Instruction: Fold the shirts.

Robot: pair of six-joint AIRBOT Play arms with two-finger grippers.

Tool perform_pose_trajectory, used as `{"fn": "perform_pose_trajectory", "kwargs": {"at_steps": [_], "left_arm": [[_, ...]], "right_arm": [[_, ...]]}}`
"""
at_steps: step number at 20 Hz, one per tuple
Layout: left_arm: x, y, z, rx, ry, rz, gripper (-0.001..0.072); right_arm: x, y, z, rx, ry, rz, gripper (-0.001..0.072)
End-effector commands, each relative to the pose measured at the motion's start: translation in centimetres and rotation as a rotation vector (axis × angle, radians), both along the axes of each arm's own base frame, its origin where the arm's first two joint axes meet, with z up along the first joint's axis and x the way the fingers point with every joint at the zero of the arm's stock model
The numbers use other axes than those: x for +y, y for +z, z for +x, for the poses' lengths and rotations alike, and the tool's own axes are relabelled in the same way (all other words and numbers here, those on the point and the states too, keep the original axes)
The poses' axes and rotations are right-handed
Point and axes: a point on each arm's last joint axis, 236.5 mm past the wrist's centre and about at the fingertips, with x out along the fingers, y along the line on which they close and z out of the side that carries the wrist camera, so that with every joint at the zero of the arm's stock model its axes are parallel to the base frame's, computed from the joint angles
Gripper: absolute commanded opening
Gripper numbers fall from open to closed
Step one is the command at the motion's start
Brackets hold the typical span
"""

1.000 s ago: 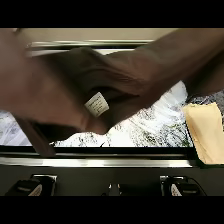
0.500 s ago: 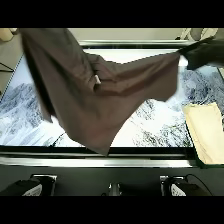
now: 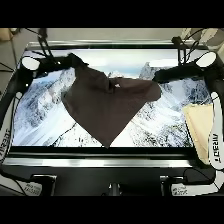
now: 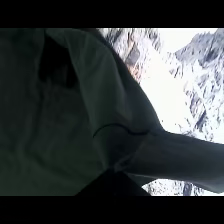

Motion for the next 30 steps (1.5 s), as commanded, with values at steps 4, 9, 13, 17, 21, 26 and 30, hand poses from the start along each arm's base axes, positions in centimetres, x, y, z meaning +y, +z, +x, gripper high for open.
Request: {"fn": "perform_pose_trajectory", "kwargs": {"at_steps": [4,9,13,17,21,26,30], "left_arm": [[2.9,-12.8,-18.9,0.865,-0.339,0.196,0.0665],[0.7,-17.0,-26.7,0.881,-0.151,0.093,0.064],[-1.6,-20.9,-30.5,0.931,-0.029,-0.004,0.0633],[-4.3,-22.1,-29.5,0.883,0.024,-0.032,0.06],[-6.0,-21.1,-25.2,0.807,0.187,-0.186,0.0235],[-7.5,-5.6,-19.1,0.146,-0.231,-0.061,0.0026],[0.1,23.4,-17.6,-0.571,-0.086,0.011,0.0027]], "right_arm": [[-3.4,-5.8,-5.5,0.234,0.185,-0.229,0.0021],[-4.8,-6.5,-7.1,0.295,0.218,-0.297,0.0021],[-4.8,-6.5,-7.0,0.293,0.217,-0.297,0.0021],[-4.8,-6.5,-7.1,0.297,0.219,-0.296,0.0022],[-3.4,-5.7,-7.4,0.293,0.232,-0.238,0.0021],[-3.7,4.0,-3.6,-0.078,0.094,-0.263,0.0021],[-8.6,29.2,-4.3,-0.811,-0.238,-0.412,0.0021]]}}
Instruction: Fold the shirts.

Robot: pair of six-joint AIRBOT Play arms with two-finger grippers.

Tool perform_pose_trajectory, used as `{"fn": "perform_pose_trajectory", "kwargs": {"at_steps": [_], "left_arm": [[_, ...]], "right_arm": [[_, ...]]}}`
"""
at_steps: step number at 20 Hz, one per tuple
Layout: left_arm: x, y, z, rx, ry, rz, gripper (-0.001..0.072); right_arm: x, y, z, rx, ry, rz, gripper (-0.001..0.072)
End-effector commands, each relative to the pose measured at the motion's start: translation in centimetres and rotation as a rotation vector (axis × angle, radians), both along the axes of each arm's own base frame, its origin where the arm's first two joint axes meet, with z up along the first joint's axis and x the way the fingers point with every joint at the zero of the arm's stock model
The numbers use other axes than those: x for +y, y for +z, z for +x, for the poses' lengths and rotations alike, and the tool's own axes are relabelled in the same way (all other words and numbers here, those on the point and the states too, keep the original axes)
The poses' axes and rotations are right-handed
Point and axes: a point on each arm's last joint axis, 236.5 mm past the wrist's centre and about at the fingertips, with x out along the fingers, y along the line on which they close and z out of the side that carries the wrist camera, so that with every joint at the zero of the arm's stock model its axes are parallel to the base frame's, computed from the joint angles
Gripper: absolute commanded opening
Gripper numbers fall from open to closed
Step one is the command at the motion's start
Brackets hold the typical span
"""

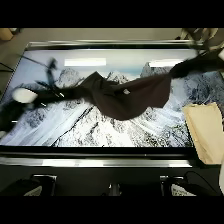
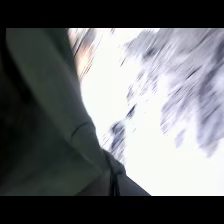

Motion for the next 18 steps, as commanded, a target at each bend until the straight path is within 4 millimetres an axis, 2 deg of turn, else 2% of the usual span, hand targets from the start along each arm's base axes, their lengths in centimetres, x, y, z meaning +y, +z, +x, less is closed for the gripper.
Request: {"fn": "perform_pose_trajectory", "kwargs": {"at_steps": [1,2,3,4,5,6,7,9,12,15,17,18], "left_arm": [[7.6,25.7,-3.8,-0.663,0.156,0.027,0.0026],[10.6,33.2,-7.4,-0.846,0.254,0.008,0.0027],[13.0,38.9,-11.7,-1.004,0.341,-0.002,0.0027],[14.7,42.5,-15.3,-1.118,0.412,0.004,0.0026],[15.8,44.7,-18.4,-1.191,0.469,0.0,0.0026],[16.4,45.5,-20.0,-1.203,0.503,-0.035,0.0026],[16.4,45.4,-20.6,-1.184,0.506,-0.058,0.0026],[15.5,43.8,-19.9,-1.119,0.459,-0.026,0.0027],[15.5,40.4,-17.5,-1.024,0.434,0.102,0.0027],[16.1,38.1,-15.8,-0.956,0.44,0.156,0.0027],[16.9,35.2,-13.9,-0.869,0.452,0.209,0.0027],[17.5,33.1,-12.4,-0.797,0.466,0.222,0.0027]], "right_arm": [[-5.0,23.9,-5.1,-0.725,-0.222,-0.116,0.002],[-6.3,29.7,-9.6,-0.89,-0.278,-0.178,0.002],[-7.2,34.1,-14.9,-1.02,-0.324,-0.235,0.002],[-7.6,36.5,-19.4,-1.095,-0.354,-0.265,0.002],[-7.5,37.4,-23.2,-1.128,-0.365,-0.264,0.002],[-7.4,37.4,-25.7,-1.125,-0.372,-0.244,0.002],[-7.3,37.0,-27.4,-1.109,-0.374,-0.233,0.002],[-7.7,36.4,-29.3,-1.09,-0.386,-0.262,0.002],[-8.4,36.4,-29.5,-1.088,-0.407,-0.314,0.002],[-8.6,35.2,-27.4,-1.028,-0.4,-0.319,0.002],[-8.9,33.0,-24.1,-0.926,-0.388,-0.33,0.002],[-9.1,31.2,-21.8,-0.853,-0.376,-0.343,0.002]]}}
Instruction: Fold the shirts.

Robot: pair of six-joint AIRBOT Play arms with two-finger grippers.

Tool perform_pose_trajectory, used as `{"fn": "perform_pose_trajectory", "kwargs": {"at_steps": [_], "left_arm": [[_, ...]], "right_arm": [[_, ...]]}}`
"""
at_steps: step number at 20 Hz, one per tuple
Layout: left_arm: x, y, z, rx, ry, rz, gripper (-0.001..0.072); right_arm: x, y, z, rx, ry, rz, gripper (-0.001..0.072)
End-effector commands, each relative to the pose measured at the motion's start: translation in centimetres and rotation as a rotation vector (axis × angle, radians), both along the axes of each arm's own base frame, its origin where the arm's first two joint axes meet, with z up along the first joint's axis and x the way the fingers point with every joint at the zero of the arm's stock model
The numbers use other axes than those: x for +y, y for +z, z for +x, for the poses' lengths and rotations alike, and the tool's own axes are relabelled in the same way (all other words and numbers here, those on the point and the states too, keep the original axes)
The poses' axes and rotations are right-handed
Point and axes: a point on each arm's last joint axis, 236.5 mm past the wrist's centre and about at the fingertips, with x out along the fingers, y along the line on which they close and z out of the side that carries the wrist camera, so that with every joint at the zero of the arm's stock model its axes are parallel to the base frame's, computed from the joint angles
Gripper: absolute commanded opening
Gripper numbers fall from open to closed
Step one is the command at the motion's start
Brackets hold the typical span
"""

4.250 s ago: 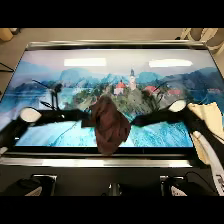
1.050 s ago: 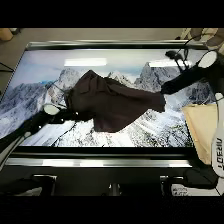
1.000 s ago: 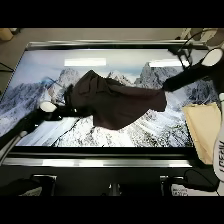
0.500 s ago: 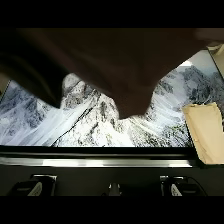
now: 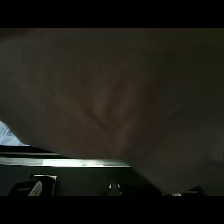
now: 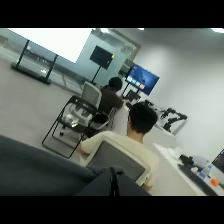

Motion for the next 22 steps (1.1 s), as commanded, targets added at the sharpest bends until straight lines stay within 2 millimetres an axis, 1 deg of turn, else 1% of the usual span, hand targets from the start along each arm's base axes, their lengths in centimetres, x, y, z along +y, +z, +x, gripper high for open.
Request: {"fn": "perform_pose_trajectory", "kwargs": {"at_steps": [1,3,5,6,8,10,12,14,16,18,19,20,21,22], "left_arm": [[1.9,-6.7,3.9,0.214,0.068,0.019,0.0027],[2.4,-13.3,7.1,0.402,0.064,-0.02,0.0027],[2.7,-21.1,10.2,0.588,0.059,-0.063,0.0027],[3.0,-25.0,11.8,0.664,0.068,-0.083,0.0027],[4.0,-31.6,15.1,0.768,0.104,-0.129,0.0028],[4.9,-37.1,18.1,0.857,0.14,-0.156,0.0029],[5.5,-41.3,20.9,0.933,0.157,-0.195,0.0029],[5.9,-44.6,23.0,0.99,0.171,-0.213,0.0029],[6.1,-47.8,24.1,1.054,0.175,-0.215,0.003],[5.9,-51.1,24.1,1.129,0.172,-0.216,0.003],[5.6,-52.3,23.9,1.164,0.163,-0.214,0.0031],[5.2,-53.4,23.7,1.197,0.152,-0.211,0.0031],[4.9,-53.9,23.4,1.219,0.142,-0.211,0.0044],[4.8,-54.0,23.2,1.228,0.137,-0.21,0.0206]], "right_arm": [[-0.8,-5.1,5.9,0.215,-0.02,-0.006,0.0021],[-1.2,-10.7,11.6,0.415,-0.02,0.014,0.0021],[-0.9,-17.0,17.9,0.593,0.008,0.042,0.0021],[-0.4,-20.2,21.4,0.658,0.034,0.059,0.002],[1.1,-26.0,28.1,0.716,0.107,0.138,0.0021],[3.4,-31.6,33.4,0.749,0.183,0.314,0.0021],[5.5,-37.0,36.7,0.799,0.235,0.501,0.0021],[7.1,-42.0,38.2,0.881,0.271,0.612,0.0021],[8.0,-46.8,38.4,0.99,0.276,0.655,0.0022],[9.3,-51.1,37.6,1.111,0.277,0.657,0.0022],[9.8,-52.9,37.3,1.157,0.275,0.654,0.0022],[10.6,-54.3,37.2,1.187,0.28,0.652,0.0022],[11.4,-55.1,37.4,1.195,0.287,0.649,0.0031],[11.8,-55.4,37.6,1.192,0.292,0.645,0.0148]]}}
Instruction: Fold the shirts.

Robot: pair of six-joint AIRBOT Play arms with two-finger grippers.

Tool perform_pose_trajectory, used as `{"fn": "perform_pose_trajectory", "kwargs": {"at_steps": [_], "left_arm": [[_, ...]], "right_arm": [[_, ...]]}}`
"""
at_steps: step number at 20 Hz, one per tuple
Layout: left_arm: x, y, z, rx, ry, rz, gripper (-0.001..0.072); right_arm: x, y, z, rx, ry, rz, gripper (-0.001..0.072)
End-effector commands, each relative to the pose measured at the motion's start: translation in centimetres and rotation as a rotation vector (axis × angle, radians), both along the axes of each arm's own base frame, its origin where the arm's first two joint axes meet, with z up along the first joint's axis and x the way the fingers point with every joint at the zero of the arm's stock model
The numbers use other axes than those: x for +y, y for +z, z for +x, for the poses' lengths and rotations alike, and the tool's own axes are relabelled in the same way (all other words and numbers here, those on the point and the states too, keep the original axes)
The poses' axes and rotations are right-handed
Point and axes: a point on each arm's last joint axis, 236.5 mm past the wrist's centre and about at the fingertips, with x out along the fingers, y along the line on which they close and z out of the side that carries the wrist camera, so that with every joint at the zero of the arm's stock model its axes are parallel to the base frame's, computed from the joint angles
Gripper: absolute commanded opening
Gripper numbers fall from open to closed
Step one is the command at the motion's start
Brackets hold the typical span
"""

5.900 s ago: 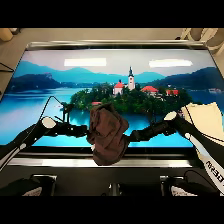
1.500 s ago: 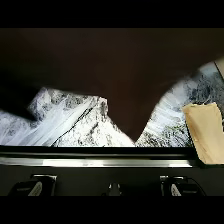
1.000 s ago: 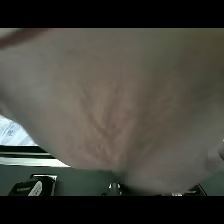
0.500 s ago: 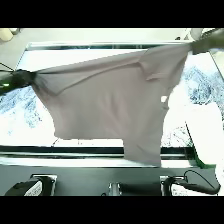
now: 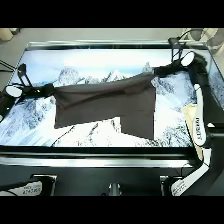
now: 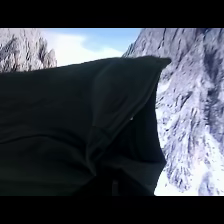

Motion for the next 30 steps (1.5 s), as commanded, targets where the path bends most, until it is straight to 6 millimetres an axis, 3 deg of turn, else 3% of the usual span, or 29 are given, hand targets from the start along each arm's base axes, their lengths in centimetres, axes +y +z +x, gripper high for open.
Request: {"fn": "perform_pose_trajectory", "kwargs": {"at_steps": [1,2,4,5,7,9,11,13,17,25,26,29,30], "left_arm": [[-0.3,-2.1,-0.6,0.081,-0.026,-0.024,0.0537],[0.4,-1.4,-1.1,0.105,-0.053,-0.011,0.0693],[3.3,0.2,-3.3,0.205,-0.105,0.028,0.0615],[4.8,0.4,-5.2,0.285,-0.125,0.036,0.0505],[6.5,-1.3,-10.0,0.484,-0.105,-0.013,0.0498],[5.7,-4.3,-14.7,0.649,-0.123,-0.089,0.05],[4.3,-7.3,-18.1,0.746,-0.167,-0.129,0.05],[3.4,-9.0,-19.6,0.765,-0.206,-0.144,0.05],[2.8,-10.4,-18.6,0.717,-0.155,-0.181,0.05],[1.0,-11.8,-15.8,0.642,-0.147,-0.161,0.0497],[0.7,-11.9,-15.6,0.64,-0.145,-0.157,0.0424],[0.5,-11.9,-15.5,0.635,-0.148,-0.153,0.0062],[0.7,-11.8,-15.5,0.632,-0.145,-0.153,0.0031]], "right_arm": [[2.2,-3.0,-0.1,0.056,0.028,0.031,0.0357],[1.5,-2.0,-0.3,0.033,0.06,0.003,0.0465],[-2.1,0.3,-1.9,0.007,0.177,-0.164,0.0472],[-5.3,0.8,-3.4,0.05,0.171,-0.252,0.0472],[-9.9,0.3,-7.2,0.202,0.139,-0.278,0.0472],[-11.4,-1.2,-10.5,0.334,0.124,-0.179,0.0467],[-11.6,-2.8,-13.4,0.443,0.129,-0.079,0.0429],[-11.1,-3.8,-15.4,0.516,0.181,-0.059,0.0429],[-9.6,-4.7,-16.1,0.538,0.219,-0.016,0.0429],[-9.7,-4.7,-15.5,0.511,0.218,-0.02,0.0429],[-9.7,-4.7,-15.5,0.51,0.218,-0.021,0.0429],[-9.7,-4.8,-15.4,0.509,0.219,-0.021,0.0431],[-9.5,-5.2,-15.6,0.52,0.221,-0.013,0.0433]]}}
